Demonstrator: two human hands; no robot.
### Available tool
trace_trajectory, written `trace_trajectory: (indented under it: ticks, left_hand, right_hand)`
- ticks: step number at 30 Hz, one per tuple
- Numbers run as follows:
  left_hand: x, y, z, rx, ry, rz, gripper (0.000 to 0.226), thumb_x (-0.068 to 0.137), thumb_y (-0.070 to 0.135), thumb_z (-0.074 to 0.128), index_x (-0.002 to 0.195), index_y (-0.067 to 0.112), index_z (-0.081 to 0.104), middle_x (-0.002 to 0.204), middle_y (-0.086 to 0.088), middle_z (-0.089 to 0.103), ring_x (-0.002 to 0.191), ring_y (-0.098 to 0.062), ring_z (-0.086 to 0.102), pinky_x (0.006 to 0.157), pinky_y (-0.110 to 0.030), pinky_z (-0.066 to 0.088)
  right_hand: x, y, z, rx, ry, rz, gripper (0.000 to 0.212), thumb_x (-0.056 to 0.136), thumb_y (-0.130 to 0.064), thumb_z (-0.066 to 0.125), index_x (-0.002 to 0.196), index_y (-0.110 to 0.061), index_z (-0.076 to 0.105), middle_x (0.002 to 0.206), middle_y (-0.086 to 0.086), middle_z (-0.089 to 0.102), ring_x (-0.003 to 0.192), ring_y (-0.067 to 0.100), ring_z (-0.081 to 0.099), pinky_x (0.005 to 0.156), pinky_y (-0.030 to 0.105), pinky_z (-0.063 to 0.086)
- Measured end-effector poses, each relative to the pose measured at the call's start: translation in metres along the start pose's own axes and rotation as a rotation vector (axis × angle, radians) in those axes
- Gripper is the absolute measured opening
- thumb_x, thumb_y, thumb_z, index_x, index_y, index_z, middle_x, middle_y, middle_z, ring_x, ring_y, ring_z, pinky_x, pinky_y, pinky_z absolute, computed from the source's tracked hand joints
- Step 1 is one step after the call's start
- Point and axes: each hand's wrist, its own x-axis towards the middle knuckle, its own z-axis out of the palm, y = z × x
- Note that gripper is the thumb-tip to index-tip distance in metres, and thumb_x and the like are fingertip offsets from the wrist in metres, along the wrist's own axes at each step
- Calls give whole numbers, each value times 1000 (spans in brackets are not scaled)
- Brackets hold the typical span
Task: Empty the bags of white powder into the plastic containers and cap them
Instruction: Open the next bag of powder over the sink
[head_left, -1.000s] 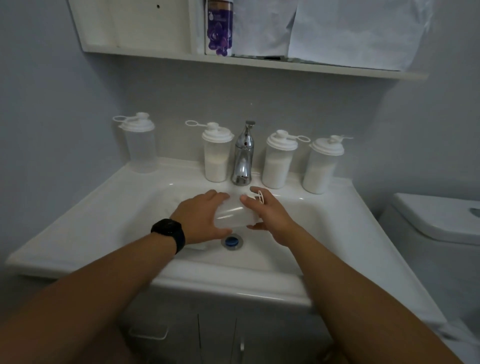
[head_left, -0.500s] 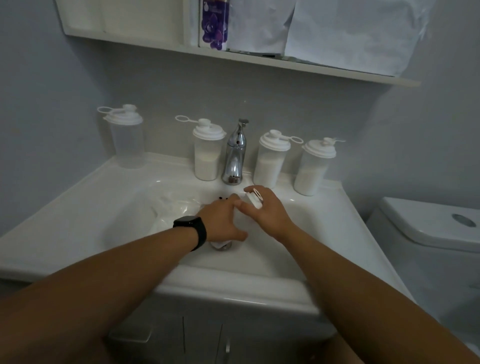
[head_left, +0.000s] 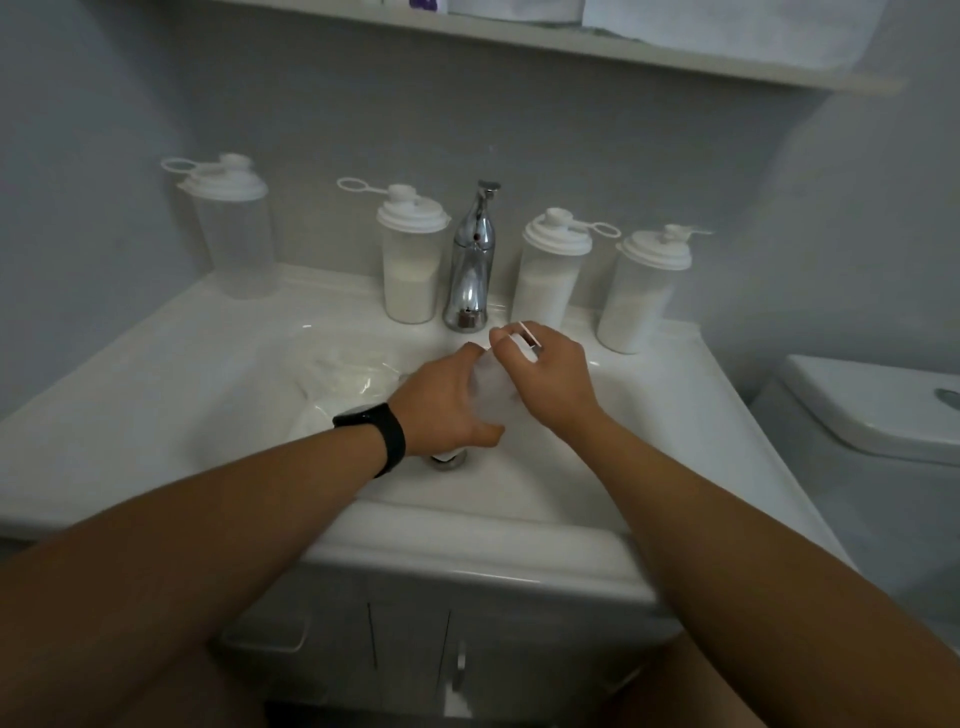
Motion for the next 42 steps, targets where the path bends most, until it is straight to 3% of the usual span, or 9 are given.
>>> trace_trajectory:
  ticks: [5, 8, 14, 21, 24, 28, 33, 36, 42]
  left_hand:
    - [-2, -2, -4, 0, -18, 14, 63, 68, 30, 90, 119, 26, 52, 98, 9, 63, 84, -4, 62, 70, -21, 49]
    - [-4, -5, -6, -8, -23, 33, 67, 67, 28, 90, 121, 29, 50, 102, 7, 63, 87, -7, 63, 74, -25, 52]
    - [-2, -5, -5, -8, -21, 58, 72, 68, 31, 91, 127, 30, 49, 108, 6, 63, 91, -12, 65, 81, -35, 58]
    - [-1, -7, -5, -15, -4, 83, 77, 68, 31, 91, 132, 32, 48, 108, 8, 65, 94, -6, 64, 81, -27, 56]
    - [-1, -7, -7, -26, -10, 91, 76, 69, 29, 92, 131, 31, 49, 110, 12, 64, 98, 0, 62, 79, -22, 54]
    - [0, -9, -7, -89, 24, 110, 83, 68, 34, 92, 137, 37, 45, 120, 12, 64, 105, -2, 62, 86, -24, 54]
    - [4, -9, 0, -95, -81, 16, 78, 72, 47, 91, 134, 37, 44, 134, 10, 55, 120, -12, 55, 99, -32, 49]
    - [5, -13, 0, -153, -111, -29, 78, 73, 45, 90, 133, 39, 42, 137, 8, 53, 123, -12, 53, 102, -30, 47]
    - [6, -21, -1, -263, -156, -134, 87, 68, 38, 95, 141, 31, 48, 128, 17, 64, 117, -4, 62, 102, -29, 52]
  right_hand:
    - [-1, -9, -2, 43, 0, 63, 36, 91, -47, 64, 79, -14, 71, 74, 1, 70, 69, 9, 65, 62, 29, 50]
    - [-1, -14, -6, 215, 43, 162, 36, 90, -40, 61, 88, -7, 75, 88, 10, 75, 69, 3, 65, 59, 17, 50]
    - [-2, -12, -6, 167, 54, 130, 36, 92, -43, 63, 86, -9, 74, 81, 7, 73, 65, 4, 66, 66, 26, 53]
    - [-1, -19, -11, 284, 38, 222, 36, 82, -50, 62, 84, -18, 78, 88, 10, 75, 68, 13, 71, 66, 35, 58]
    - [2, -19, -17, 373, 18, 311, 27, 92, -43, 63, 81, -22, 77, 85, 4, 75, 72, 18, 72, 67, 38, 57]
    - [5, -18, -35, 613, -89, 462, 40, 99, -51, 53, 99, -15, 71, 90, 4, 72, 78, 18, 70, 61, 33, 58]
    - [8, -18, -40, 170, -57, 252, 32, 96, -49, 62, 96, -19, 74, 96, 2, 73, 86, 21, 70, 66, 34, 59]
    - [13, -7, -50, -177, -19, 156, 42, 86, -64, 63, 91, -24, 69, 95, -3, 70, 88, 19, 67, 77, 37, 53]
    - [20, 18, -83, -702, 60, 396, 67, 90, -57, 61, 140, -15, 50, 140, 14, 43, 127, 40, 49, 100, 45, 42]
